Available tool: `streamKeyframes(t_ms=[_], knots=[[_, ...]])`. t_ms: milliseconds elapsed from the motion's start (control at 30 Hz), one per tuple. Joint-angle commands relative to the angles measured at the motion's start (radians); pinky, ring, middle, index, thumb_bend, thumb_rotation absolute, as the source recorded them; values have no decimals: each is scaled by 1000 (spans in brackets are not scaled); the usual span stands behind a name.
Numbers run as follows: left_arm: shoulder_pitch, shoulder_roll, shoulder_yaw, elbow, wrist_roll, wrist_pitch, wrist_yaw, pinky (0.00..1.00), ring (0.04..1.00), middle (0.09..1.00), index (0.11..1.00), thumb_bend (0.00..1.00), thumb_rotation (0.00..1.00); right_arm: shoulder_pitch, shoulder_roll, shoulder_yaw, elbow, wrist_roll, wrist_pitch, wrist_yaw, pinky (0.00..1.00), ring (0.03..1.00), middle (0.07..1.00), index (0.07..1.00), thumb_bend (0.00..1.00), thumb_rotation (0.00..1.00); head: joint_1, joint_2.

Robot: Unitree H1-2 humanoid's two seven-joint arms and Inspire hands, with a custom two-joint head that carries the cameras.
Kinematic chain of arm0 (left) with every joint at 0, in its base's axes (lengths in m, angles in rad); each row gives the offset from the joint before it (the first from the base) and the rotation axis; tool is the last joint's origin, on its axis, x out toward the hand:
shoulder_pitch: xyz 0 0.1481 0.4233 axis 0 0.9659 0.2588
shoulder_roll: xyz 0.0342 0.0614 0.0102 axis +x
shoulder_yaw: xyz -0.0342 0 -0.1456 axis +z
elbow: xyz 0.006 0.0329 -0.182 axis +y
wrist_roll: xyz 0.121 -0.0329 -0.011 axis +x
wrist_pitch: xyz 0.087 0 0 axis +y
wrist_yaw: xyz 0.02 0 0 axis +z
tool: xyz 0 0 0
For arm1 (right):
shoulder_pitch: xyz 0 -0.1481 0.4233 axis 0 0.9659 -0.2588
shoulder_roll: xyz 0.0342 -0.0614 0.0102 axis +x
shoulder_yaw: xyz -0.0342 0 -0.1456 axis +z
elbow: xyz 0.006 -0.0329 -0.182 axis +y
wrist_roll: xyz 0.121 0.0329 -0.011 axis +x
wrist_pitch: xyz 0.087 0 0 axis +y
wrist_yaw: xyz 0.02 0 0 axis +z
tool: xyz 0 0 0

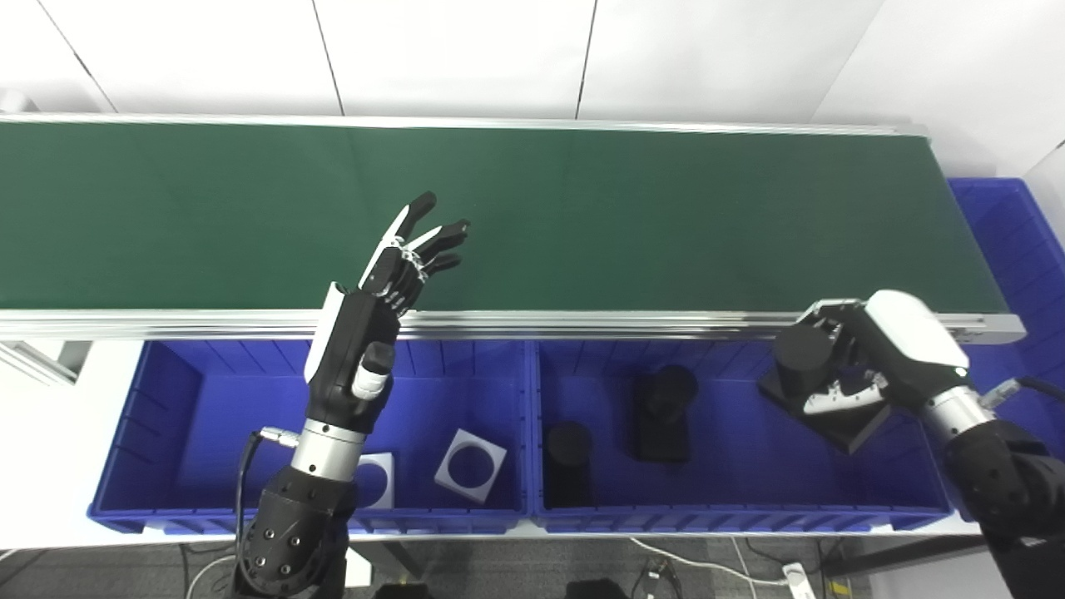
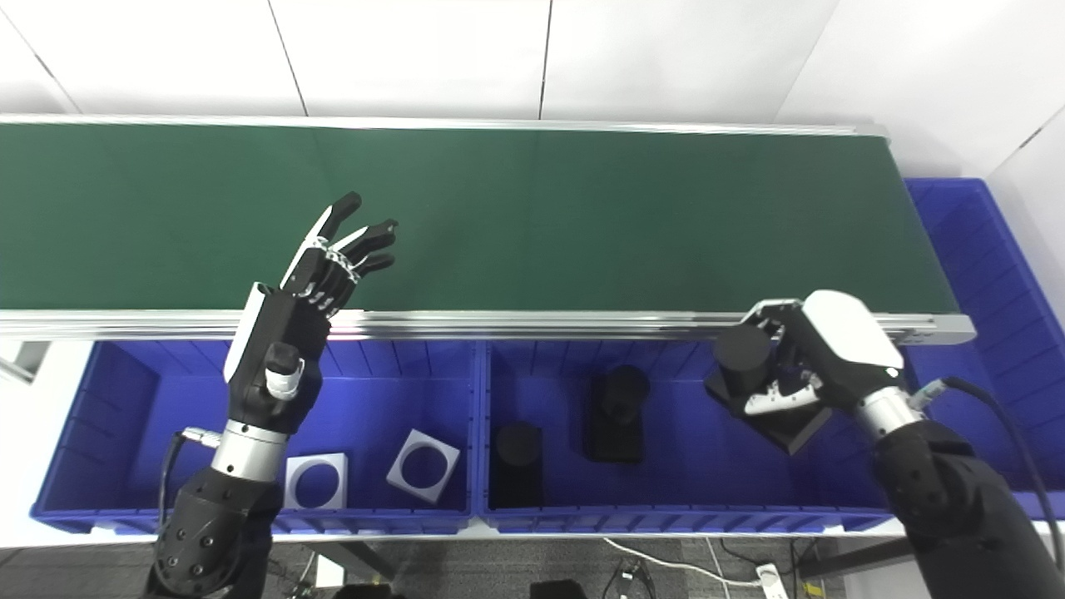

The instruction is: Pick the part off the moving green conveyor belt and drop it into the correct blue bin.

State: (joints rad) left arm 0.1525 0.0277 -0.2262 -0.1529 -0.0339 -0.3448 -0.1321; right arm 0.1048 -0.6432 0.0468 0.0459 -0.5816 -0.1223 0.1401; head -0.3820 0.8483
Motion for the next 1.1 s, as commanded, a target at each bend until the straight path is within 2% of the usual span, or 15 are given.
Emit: streamKeyframes(t_ms=[0,67,200,267,533,800,867,967,1000,1033,1067], knots=[[-7,-5,2,-26,-7,-23,-7,792,844,824,940,819,953,-24,-21,8,43,-19,-70,-46,350,388,460,542,513,0,1,0],[-3,-6,2,-29,-13,-18,-9,801,850,826,937,819,947,-38,-19,28,89,-29,-85,-54,365,398,470,537,514,0,-1,-1],[-2,-10,1,-35,-10,-14,-9,798,850,828,937,814,949,-64,-24,63,125,-27,-71,-21,401,423,495,509,518,0,0,-2],[-2,-11,2,-36,3,-18,-6,789,845,825,938,810,954,-83,-30,85,160,-37,-91,-25,409,428,497,500,519,0,4,-2],[4,-14,4,-42,3,-17,-5,813,851,822,938,832,952,-145,-55,167,270,-107,-173,-65,410,430,507,493,519,0,9,3],[7,-17,5,-52,14,-22,-2,793,842,819,935,817,958,-180,-63,218,315,-163,-200,-94,380,411,497,515,517,0,16,7],[9,-18,5,-54,8,-18,-2,800,843,819,933,816,956,-184,-62,222,316,-177,-183,-94,375,405,493,524,517,0,16,7],[10,-19,5,-60,6,-9,-3,806,843,818,930,820,953,-181,-59,215,289,-162,-128,-36,378,394,485,547,514,0,14,7],[10,-18,4,-61,6,-8,-4,804,844,818,933,822,954,-178,-59,211,279,-158,-117,-22,404,467,556,516,519,86,14,7],[8,-17,4,-60,5,-9,-6,803,843,819,935,821,956,-174,-58,208,272,-155,-104,-9,430,517,603,587,720,137,14,7],[8,-16,3,-58,5,-12,-6,804,844,820,937,823,957,-172,-58,205,270,-151,-96,2,453,559,646,637,833,177,14,6]])
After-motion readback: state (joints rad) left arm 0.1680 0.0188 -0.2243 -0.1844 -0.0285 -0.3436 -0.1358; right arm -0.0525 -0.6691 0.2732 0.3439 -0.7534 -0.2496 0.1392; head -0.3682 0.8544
